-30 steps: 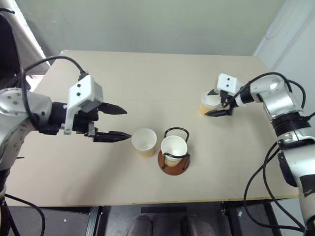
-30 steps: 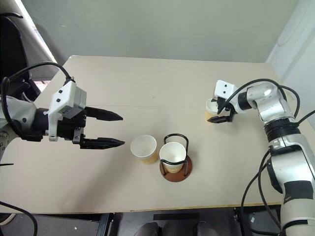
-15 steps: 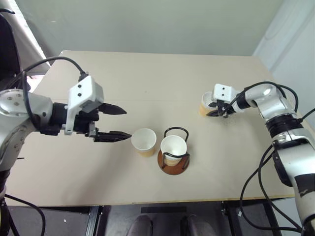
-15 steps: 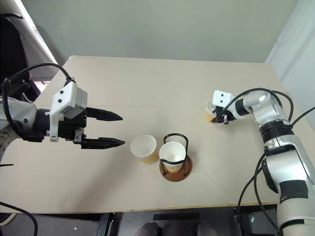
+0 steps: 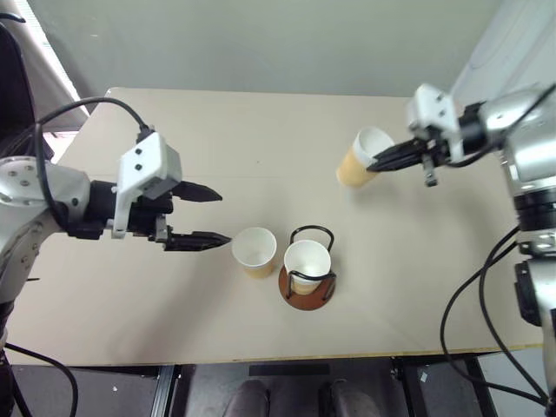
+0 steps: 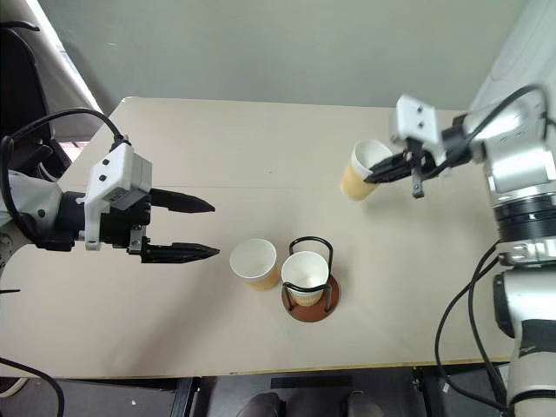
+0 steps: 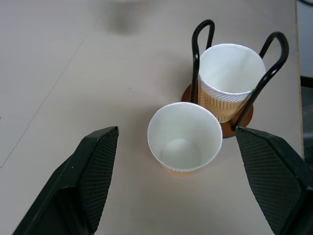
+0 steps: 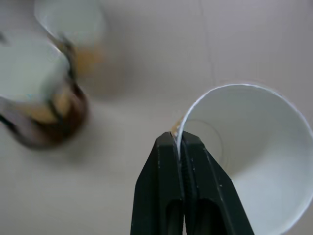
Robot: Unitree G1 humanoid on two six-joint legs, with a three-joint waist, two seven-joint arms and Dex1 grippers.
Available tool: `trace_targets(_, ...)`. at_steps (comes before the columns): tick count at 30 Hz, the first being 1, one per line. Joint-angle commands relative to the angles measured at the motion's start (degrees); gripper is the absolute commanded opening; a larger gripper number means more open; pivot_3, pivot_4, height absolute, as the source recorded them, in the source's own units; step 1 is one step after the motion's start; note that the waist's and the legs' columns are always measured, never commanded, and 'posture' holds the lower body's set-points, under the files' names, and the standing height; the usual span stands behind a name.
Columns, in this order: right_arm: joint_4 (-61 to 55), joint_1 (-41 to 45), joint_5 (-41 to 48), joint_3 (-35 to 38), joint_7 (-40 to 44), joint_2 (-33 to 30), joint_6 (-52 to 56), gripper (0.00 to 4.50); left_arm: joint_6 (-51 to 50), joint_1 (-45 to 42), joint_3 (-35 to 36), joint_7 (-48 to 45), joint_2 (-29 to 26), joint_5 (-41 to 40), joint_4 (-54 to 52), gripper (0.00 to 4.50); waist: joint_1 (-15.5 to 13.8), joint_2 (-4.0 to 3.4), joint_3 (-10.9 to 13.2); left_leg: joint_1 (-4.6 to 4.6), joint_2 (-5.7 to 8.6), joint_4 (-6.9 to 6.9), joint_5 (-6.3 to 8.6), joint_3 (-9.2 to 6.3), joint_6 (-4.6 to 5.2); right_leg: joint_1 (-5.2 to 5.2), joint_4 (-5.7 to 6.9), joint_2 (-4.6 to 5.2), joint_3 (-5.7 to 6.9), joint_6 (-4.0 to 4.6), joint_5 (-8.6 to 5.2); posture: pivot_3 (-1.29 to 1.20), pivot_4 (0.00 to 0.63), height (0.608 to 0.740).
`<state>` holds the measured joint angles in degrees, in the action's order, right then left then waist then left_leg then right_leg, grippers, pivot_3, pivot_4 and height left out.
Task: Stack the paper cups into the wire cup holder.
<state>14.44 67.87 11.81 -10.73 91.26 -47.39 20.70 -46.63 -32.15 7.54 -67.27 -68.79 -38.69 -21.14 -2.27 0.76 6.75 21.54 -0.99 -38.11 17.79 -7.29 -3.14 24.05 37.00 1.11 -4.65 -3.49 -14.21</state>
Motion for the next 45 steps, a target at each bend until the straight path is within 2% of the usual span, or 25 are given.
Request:
trace_targets(1, -15.9, -1.1, 12.8, 2.8, 1.2, -3.7, 10.2, 0.02, 1.1, -1.2, 0.6, -0.6, -0.3, 0.2, 0.2, 4.09, 0.0, 0.01, 0.0, -0.02, 0.0, -0.01, 0.0, 0.0, 0.0, -0.03, 0.0, -0.01, 0.0, 0.0, 0.0, 0.0, 0.15, 0.74)
trace_targets(5, -27.8, -2.9, 20.2, 3.5, -0.2, -2.2, 17.4, 0.02, 2.0, -2.2, -1.2, -1.2, 0.0, 1.2, 1.0, 4.09, 0.3, 0.01, 0.0, -0.21, 0.0, -0.12, -0.01, 0.0, -0.02, -0.11, -0.08, -0.04, -0.04, 0.01, -0.01, 0.0, 0.15, 0.74)
trace_targets(9, -32.6, -4.3, 21.6, 2.0, -4.0, 0.2, 19.7, 0.02, 2.4, -2.6, -2.1, -1.7, -0.2, 1.7, 1.3, 4.09, 0.6, 0.01, 0.0, -0.53, -0.05, -0.15, -0.07, -0.02, -0.07, -0.26, 0.1, -0.12, -0.09, 0.06, -0.04, 0.0, 0.15, 0.74)
trace_targets(19, -33.0, -7.6, 14.8, -4.6, -4.5, -0.5, 15.8, 0.02, 1.3, -1.2, -0.6, -1.6, -0.8, 1.5, -0.1, 4.09, 0.6, 0.03, 0.0, -0.52, -0.11, -0.03, -0.05, -0.06, -0.02, -0.21, 0.1, -0.15, -0.06, 0.1, -0.06, 0.0, 0.15, 0.74)
trace_targets(30, -33.7, -8.8, 14.2, -6.5, -3.1, -0.6, 15.1, 0.02, 1.3, -0.4, -0.3, -1.4, -0.9, 1.3, -0.6, 4.09, 0.6, 0.04, 0.0, -0.48, -0.14, -0.06, -0.05, -0.06, -0.02, -0.2, 0.1, -0.17, -0.04, 0.1, -0.06, 0.0, 0.15, 0.74)
trace_targets(41, -32.9, -10.1, 8.3, -10.0, -3.3, -1.6, 13.2, 0.02, 1.3, -0.5, -0.4, -1.6, -0.9, 1.2, -0.7, 4.09, 0.6, 0.04, 0.0, -0.48, -0.16, -0.05, -0.05, -0.06, -0.02, -0.2, 0.11, -0.17, -0.04, 0.1, -0.06, 0.0, 0.15, 0.74)
trace_targets(44, -32.7, -10.1, 8.0, -9.9, -3.1, -1.4, 13.3, 0.6, 1.5, -0.6, -0.5, -1.8, -0.9, 1.3, -0.6, 4.09, 0.6, 0.04, 0.0, -0.48, -0.15, -0.05, -0.05, -0.05, -0.02, -0.2, 0.1, -0.17, -0.04, 0.1, -0.06, 0.0, 0.15, 0.74)
trace_targets(45, -32.7, -10.2, 7.9, -9.8, -3.2, -1.2, 13.3, 0.93, 1.5, -0.6, -0.5, -2.0, -1.0, 1.2, -0.5, 4.09, 0.6, 0.04, 0.0, -0.48, -0.15, -0.05, -0.05, -0.06, -0.02, -0.2, 0.1, -0.17, -0.04, 0.1, -0.06, 0.0, 0.15, 0.74)
